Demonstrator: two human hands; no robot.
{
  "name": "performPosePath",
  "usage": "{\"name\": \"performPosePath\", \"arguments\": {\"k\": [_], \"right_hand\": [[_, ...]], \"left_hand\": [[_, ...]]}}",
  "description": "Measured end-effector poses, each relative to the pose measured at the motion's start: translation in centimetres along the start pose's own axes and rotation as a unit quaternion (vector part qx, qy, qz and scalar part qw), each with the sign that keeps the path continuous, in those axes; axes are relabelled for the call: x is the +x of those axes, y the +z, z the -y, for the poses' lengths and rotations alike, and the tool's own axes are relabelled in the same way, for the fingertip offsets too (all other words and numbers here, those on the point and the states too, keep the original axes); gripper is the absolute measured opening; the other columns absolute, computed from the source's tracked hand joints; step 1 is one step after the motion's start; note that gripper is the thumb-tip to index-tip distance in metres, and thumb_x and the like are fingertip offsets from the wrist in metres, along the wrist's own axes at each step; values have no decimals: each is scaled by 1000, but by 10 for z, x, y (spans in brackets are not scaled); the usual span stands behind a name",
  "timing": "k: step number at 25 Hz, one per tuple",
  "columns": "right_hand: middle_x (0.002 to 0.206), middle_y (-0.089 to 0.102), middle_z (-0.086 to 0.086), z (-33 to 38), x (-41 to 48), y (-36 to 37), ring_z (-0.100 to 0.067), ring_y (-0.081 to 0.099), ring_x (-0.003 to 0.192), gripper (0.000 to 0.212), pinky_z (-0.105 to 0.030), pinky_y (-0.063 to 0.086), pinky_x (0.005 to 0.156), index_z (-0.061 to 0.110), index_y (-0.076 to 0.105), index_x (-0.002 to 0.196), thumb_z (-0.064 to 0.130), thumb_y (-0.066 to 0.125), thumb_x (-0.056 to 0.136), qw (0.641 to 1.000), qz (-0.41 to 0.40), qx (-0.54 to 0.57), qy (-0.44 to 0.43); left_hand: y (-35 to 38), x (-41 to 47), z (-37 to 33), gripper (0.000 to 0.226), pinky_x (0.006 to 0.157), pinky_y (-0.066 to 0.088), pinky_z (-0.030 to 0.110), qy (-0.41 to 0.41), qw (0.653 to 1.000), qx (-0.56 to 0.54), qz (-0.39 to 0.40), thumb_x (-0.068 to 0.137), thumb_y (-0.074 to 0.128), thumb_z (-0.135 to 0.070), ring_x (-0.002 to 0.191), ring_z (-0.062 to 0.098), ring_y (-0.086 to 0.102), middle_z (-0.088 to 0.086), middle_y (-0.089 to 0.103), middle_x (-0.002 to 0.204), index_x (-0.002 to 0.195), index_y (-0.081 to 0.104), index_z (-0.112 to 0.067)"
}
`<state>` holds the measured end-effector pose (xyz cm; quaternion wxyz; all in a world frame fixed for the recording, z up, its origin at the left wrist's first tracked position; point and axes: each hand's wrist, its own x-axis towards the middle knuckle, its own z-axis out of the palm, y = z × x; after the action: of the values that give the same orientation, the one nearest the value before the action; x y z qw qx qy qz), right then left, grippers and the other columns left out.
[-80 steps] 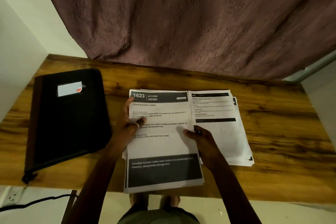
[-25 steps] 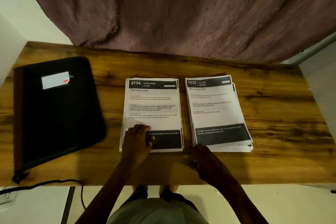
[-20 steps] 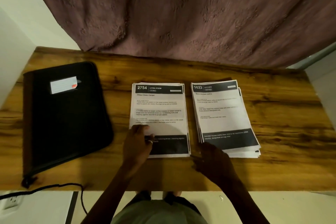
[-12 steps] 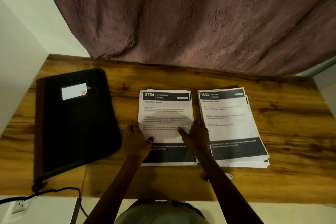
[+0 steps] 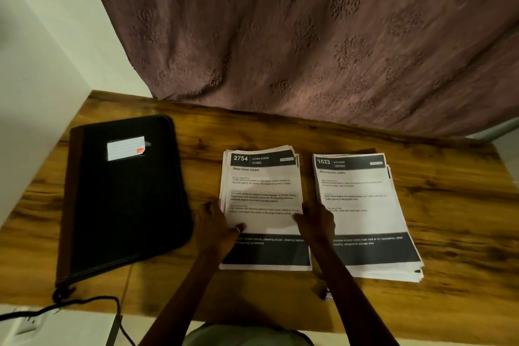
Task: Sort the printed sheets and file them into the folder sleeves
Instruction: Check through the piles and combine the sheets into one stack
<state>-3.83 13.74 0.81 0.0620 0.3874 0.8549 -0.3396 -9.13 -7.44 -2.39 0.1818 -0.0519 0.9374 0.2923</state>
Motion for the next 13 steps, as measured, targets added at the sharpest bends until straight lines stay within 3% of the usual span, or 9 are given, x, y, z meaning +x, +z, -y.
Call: {"name": "performPosePath", "arguments": {"k": [3,9,13], "right_hand": [[115,69,-4,1,-3,-13,-24,69,101,21,-35,56,85,18,65,113,29,62,95,999,-41,-9,-21],[103,72,-10,-8,-6,-28,-29,71,91,16,-36,57,78,12,70,103,16,71,88,958,-204,-17,-202],[106,71,-12,-10,-4,-31,-32,71,94,17,-33,52,80,9,68,103,12,71,87,945,-218,16,-244]], "left_hand": [[-1,3,2,87,108,40,48,6,999,-30,-24,79,76,-53,139,34,33,11,34,151,147,35,-17],[-5,16,12,65,111,33,50,67,995,6,-74,88,64,-54,137,34,39,9,48,144,140,48,-18],[-11,4,0,56,102,46,46,78,991,-67,-82,92,62,-49,130,33,49,10,54,139,135,53,-15]]}}
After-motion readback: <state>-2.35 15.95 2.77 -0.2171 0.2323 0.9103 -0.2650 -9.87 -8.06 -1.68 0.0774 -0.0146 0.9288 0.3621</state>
